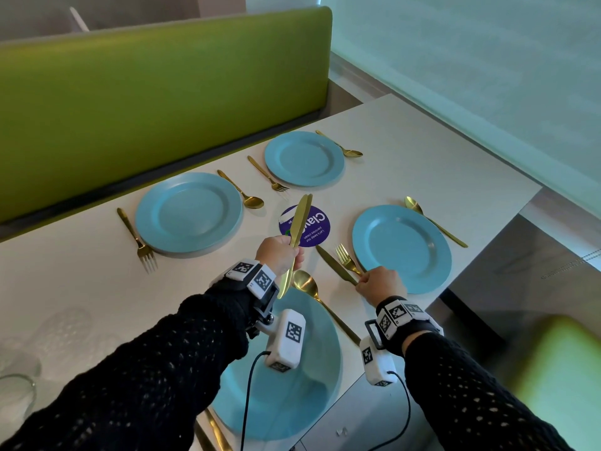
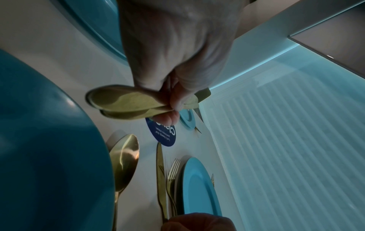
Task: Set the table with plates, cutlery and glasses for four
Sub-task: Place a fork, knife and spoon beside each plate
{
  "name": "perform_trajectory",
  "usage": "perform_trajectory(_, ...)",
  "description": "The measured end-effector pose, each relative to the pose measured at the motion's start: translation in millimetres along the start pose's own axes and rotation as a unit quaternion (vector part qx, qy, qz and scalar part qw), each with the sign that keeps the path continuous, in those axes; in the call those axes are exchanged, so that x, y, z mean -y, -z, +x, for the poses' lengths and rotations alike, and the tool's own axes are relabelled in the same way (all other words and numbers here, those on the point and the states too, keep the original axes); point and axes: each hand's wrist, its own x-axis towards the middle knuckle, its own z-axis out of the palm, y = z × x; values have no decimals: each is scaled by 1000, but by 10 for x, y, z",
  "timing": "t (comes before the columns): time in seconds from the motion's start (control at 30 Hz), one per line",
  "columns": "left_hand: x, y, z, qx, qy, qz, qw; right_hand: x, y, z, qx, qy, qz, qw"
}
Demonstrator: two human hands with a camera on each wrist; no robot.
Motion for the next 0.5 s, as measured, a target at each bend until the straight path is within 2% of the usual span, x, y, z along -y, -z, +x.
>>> perform_trajectory(0.23, 16, 7, 17, 5, -4, -6, 1000, 54, 72, -70, 1, 3, 21, 1000)
perform_trajectory(0.3, 3, 29, -4, 13, -7, -20, 1000, 117, 141, -102, -5, 26, 29, 999)
perform_trajectory(0.4, -56, 80, -64, 32, -8, -34, 999, 348, 288, -208, -34, 111, 40, 992)
perform_trajectory(0.5, -135, 176, -113, 45, -8, -24, 999, 682, 386, -338, -79, 252, 67, 962)
